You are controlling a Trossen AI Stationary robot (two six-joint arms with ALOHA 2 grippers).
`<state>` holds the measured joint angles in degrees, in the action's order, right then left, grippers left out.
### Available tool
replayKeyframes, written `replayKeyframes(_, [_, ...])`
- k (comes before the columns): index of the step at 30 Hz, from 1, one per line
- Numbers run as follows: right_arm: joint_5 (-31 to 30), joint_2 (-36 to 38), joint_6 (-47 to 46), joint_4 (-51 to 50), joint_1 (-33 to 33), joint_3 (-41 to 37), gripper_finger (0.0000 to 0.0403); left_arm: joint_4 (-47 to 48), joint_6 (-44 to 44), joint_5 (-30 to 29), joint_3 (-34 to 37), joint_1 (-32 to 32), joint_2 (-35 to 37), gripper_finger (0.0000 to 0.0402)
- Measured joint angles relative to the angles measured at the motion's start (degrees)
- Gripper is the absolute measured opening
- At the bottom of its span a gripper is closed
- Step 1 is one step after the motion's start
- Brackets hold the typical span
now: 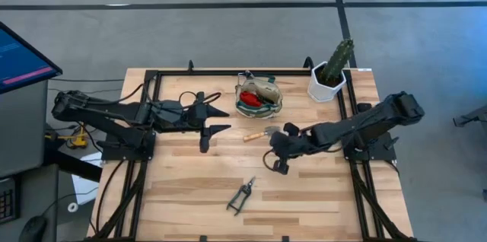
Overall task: Pick & Place Garden tools in Gardening bag
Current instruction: Put the brown trowel into the brown gardening bag
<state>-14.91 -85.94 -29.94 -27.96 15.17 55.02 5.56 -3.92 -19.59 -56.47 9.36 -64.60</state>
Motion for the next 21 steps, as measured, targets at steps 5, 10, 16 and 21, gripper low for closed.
replayKeyframes(5, [-0.38,-5.09,3.03,-0.96,-0.79,-0.04,0.0002,0.06,-0.02,-0.02,-0.02,0.00,0.24,0.0159])
replayKeyframes(10, [-1.79,-8.70,6.06,-0.96,-1.01,0.49,0.0023,-0.02,-1.27,-0.02,-0.02,-0.02,0.24,0.0159])
replayKeyframes(16, [-8.33,-9.69,8.07,-0.79,-0.99,2.47,0.0066,0.00,-1.31,-0.02,-0.01,-0.01,0.24,0.0159])
replayKeyframes(21, [-10.90,-9.65,11.86,-1.05,-1.81,2.82,0.0087,-0.05,-3.62,0.00,-0.02,-0.01,-0.13,0.0159])
